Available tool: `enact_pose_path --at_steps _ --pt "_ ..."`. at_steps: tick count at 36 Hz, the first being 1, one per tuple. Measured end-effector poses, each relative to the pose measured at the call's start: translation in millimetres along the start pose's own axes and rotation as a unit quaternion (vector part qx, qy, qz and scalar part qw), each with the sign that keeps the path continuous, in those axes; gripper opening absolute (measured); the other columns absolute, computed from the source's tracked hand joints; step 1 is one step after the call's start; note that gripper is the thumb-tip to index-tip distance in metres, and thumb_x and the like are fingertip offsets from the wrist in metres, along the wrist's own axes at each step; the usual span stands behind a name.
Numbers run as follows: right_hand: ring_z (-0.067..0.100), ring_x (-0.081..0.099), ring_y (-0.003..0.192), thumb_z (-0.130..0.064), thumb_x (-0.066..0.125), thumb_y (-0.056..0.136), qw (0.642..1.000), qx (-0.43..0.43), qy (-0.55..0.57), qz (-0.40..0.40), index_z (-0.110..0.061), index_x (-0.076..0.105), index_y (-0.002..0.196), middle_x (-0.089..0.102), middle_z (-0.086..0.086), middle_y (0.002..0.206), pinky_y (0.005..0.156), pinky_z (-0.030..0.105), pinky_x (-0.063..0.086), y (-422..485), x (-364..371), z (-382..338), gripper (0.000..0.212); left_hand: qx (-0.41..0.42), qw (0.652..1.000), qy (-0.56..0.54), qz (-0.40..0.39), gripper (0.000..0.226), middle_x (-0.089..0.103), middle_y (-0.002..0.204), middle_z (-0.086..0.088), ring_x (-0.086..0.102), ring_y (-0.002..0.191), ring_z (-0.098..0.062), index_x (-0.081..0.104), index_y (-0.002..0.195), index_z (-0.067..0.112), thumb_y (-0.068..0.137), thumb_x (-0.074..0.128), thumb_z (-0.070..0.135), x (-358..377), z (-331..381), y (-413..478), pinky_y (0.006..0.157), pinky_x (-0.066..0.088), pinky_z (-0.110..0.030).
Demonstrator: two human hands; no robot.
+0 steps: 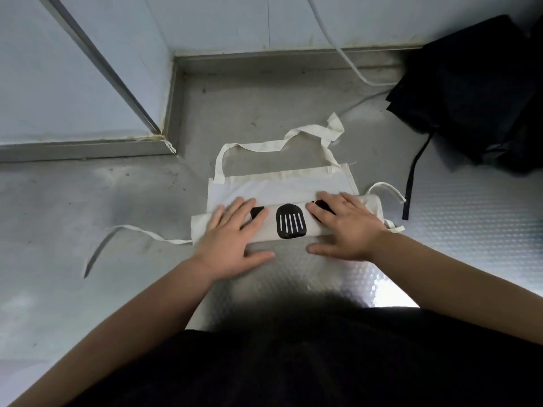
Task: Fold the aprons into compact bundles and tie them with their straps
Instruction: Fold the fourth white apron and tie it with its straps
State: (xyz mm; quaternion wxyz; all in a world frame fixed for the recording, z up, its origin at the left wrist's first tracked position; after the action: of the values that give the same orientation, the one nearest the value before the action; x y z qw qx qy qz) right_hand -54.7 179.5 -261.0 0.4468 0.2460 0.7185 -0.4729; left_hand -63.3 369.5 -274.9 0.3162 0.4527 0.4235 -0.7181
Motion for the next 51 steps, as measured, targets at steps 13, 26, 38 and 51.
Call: enact_pose_path --at_steps 13,26,38,51 --pt "0.027 0.058 0.096 -0.053 0.051 0.088 0.996 0.029 0.084 0.009 -0.017 0.061 0.106 0.056 0.000 0.081 0.078 0.031 0.044 22 -50 18 0.041 0.019 0.997 -0.076 0.014 0.058 0.068 0.106 0.003 0.062 0.099 -0.024 0.064 0.116 0.030 0.074 0.033 0.056 -54 -12 35 0.084 0.047 -0.034" --pt "0.035 0.055 0.100 -0.033 0.035 0.100 0.975 0.140 0.020 0.168 -0.007 0.053 0.111 0.055 0.015 0.110 0.073 0.037 0.039 56 -52 22 0.034 -0.060 0.976 0.026 0.210 0.050 0.064 0.104 -0.001 0.058 0.090 -0.029 0.065 0.115 0.026 0.074 0.038 0.015 -49 -10 61 0.083 0.037 -0.033" --pt "0.027 0.039 0.122 -0.055 0.037 0.093 0.975 0.140 0.104 0.137 -0.025 0.048 0.131 0.043 0.008 0.127 0.100 0.037 0.022 54 -32 19 0.050 -0.047 0.994 0.061 0.082 0.060 0.027 0.154 -0.001 0.022 0.143 -0.026 0.029 0.146 0.032 0.092 0.017 0.054 -15 -28 43 0.113 0.003 -0.044" --pt "0.031 0.036 0.124 -0.047 0.035 0.098 0.982 0.159 0.065 0.072 -0.020 0.041 0.130 0.038 0.009 0.131 0.103 0.041 0.023 64 -33 10 0.043 -0.536 0.647 -0.455 0.296 0.095 0.030 0.145 -0.018 0.045 0.123 -0.035 0.022 0.146 0.008 0.074 0.069 0.048 -12 -74 -11 0.102 0.040 -0.041"
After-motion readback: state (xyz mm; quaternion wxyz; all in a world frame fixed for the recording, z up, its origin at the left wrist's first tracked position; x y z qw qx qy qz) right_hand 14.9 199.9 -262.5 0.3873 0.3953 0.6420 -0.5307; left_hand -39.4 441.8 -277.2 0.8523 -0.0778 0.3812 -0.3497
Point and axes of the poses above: each hand's wrist, its own y-axis towards the middle knuckle, its own x-axis out of the palm, z = x × y, the point moved 8 cm from there along y, towards the middle knuckle
